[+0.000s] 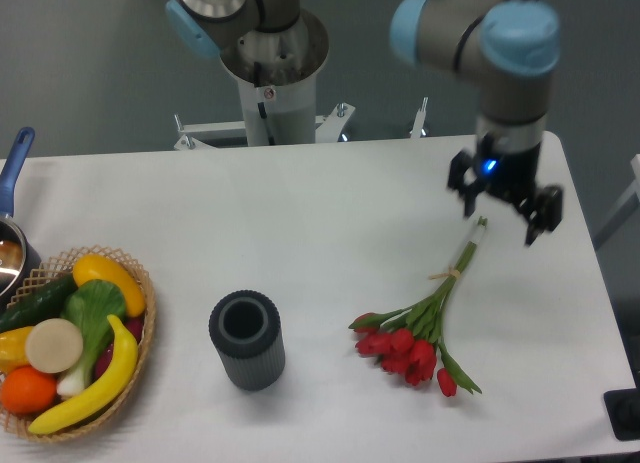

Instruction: Place the flowers on the table

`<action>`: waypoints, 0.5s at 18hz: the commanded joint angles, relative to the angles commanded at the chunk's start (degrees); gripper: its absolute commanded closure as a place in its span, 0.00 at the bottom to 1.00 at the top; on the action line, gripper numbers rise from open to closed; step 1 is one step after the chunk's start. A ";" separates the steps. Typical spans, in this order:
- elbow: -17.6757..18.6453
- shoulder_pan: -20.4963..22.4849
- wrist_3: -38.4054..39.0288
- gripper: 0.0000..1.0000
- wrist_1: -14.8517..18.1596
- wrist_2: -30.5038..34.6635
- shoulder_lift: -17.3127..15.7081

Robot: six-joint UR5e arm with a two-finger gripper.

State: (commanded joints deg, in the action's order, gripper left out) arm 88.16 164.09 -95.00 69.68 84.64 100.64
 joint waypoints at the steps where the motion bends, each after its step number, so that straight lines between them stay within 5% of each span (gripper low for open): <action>1: -0.09 0.88 -1.49 0.00 1.06 0.00 -0.88; 9: 0.70 12.12 -21.95 0.00 9.85 -5.63 -4.75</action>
State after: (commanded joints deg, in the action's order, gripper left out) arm 88.86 176.21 -116.95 79.53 79.01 95.89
